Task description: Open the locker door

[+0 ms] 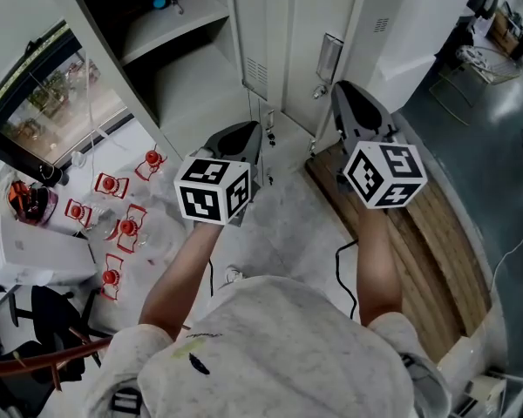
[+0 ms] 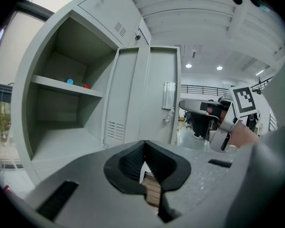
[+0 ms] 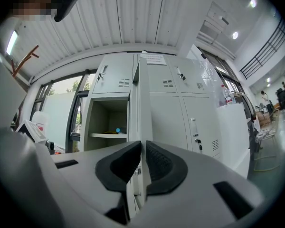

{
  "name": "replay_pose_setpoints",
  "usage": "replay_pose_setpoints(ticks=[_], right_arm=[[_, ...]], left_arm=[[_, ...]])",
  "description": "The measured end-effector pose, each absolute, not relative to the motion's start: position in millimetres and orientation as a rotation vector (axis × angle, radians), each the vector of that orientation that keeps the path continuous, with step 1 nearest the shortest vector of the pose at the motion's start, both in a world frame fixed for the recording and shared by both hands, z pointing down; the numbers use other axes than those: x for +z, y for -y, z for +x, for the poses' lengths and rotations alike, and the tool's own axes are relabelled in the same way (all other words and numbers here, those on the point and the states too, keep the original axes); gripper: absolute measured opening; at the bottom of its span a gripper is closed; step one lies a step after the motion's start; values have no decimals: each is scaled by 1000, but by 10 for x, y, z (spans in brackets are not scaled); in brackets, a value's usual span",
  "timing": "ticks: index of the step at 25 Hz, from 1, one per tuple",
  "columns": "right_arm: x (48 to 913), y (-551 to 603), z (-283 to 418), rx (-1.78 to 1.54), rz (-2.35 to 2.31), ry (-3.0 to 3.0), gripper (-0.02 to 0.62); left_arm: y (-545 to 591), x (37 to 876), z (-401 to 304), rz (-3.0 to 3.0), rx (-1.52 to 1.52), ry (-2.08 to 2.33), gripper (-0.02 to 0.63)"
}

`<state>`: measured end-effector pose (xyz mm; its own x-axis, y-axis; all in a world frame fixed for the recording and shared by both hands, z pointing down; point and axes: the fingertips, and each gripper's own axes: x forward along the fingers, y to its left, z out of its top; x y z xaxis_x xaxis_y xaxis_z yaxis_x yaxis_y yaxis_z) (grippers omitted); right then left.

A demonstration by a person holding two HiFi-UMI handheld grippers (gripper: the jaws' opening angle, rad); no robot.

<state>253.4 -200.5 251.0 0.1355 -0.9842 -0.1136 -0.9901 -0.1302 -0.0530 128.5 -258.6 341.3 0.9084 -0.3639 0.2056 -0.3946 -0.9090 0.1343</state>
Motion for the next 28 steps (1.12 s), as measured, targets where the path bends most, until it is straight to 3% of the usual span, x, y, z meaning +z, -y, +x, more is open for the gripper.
replay_pose_setpoints(ticks=[28], right_arm=[[2659,2081,1871,50,-2145,-2161,20]], left_arm=[[2571,3443,945,2860,257,693,6]])
